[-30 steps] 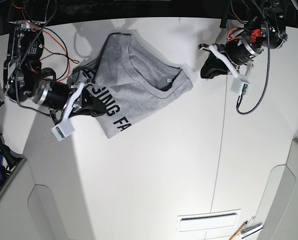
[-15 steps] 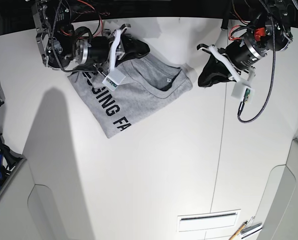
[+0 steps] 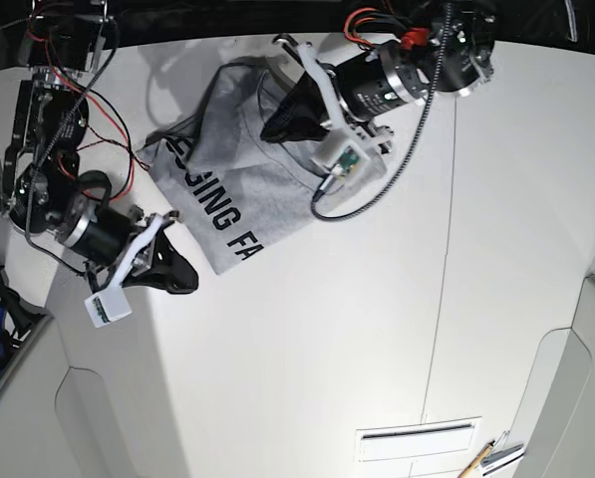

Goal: Fold the T-shirt properly
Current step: 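Fold the bundle edges inward with both grippers and press flat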

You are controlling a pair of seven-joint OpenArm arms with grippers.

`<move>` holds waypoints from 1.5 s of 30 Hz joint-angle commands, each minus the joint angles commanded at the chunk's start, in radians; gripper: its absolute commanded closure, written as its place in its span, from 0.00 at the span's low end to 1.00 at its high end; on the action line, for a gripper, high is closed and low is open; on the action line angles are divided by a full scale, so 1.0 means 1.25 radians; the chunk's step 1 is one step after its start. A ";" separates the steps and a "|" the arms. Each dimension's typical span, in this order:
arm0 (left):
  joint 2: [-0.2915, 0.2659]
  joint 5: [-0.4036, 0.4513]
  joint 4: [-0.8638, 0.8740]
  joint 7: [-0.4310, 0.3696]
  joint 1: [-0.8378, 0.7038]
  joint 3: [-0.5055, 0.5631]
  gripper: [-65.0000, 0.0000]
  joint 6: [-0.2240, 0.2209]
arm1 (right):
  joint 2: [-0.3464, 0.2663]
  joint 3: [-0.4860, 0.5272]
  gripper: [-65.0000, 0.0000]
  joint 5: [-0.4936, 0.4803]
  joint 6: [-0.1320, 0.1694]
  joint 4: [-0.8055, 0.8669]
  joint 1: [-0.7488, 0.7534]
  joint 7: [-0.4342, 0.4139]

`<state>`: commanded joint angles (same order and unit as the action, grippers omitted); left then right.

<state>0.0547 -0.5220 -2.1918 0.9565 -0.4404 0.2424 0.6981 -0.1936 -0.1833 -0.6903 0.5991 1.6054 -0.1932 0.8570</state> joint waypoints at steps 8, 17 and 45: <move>-0.017 0.243 0.175 -0.086 0.029 0.175 1.00 -0.131 | 0.002 0.161 1.00 0.061 0.003 -0.349 -0.178 -0.085; -0.015 0.311 0.292 -0.086 0.042 0.087 1.00 -0.173 | 0.005 0.301 1.00 0.125 0.005 -0.384 -0.197 -0.074; 0.009 0.284 0.371 -0.069 0.304 -0.143 1.00 -0.214 | -0.086 0.229 1.00 -0.040 0.002 -0.023 0.157 0.048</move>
<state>0.0666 -0.1677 -1.7275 0.8707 -0.0601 0.0635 0.4305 -0.3016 0.1032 -0.7403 0.6018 1.5768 0.0025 0.9169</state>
